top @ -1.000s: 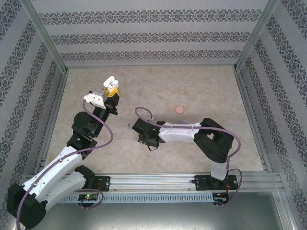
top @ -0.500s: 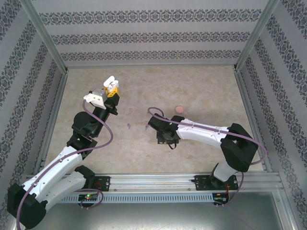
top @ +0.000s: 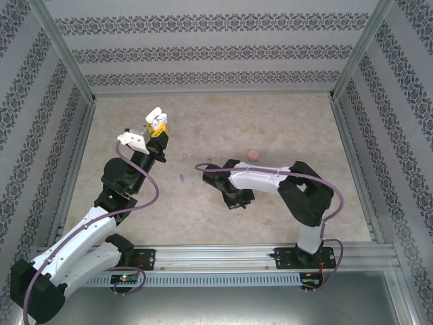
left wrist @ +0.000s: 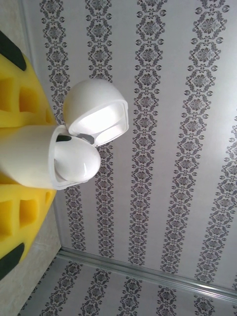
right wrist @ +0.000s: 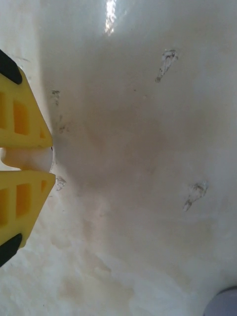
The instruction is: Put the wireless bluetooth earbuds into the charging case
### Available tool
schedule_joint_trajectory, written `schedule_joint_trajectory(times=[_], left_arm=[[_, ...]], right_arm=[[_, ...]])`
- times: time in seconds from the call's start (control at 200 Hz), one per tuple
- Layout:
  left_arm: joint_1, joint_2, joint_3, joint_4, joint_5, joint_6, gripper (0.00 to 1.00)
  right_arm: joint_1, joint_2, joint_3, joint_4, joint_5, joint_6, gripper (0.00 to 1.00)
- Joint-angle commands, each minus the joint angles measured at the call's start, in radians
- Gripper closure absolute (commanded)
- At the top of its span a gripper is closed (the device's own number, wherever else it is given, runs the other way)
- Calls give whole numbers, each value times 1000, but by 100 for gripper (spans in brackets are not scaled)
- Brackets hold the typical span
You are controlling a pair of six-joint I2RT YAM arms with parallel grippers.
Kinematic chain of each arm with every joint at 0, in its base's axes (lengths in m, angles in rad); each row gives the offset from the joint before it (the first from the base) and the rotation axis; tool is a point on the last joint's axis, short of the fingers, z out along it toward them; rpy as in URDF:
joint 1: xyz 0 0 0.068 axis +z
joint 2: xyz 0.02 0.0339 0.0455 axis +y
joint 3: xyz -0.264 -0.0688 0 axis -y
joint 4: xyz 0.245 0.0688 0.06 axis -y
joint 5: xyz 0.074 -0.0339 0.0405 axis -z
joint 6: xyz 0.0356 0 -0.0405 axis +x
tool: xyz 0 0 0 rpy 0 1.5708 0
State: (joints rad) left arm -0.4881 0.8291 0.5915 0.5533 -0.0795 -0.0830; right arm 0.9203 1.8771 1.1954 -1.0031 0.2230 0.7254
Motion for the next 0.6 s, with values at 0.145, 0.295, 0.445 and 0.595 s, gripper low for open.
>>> schedule_joint_trajectory(times=[0.145, 0.295, 0.445, 0.595], left_arm=[[11, -37, -9, 54, 10, -21, 100], [11, -44, -12, 53, 11, -24, 100], [12, -46, -12, 48, 15, -26, 100], [12, -47, -4, 32, 24, -26, 100]], right_arm=[[56, 144, 128, -134, 53, -43, 76], [83, 201, 237, -173, 46, -46, 65], [99, 213, 329, -197, 51, -42, 59], [98, 128, 331, -177, 49, 14, 48]])
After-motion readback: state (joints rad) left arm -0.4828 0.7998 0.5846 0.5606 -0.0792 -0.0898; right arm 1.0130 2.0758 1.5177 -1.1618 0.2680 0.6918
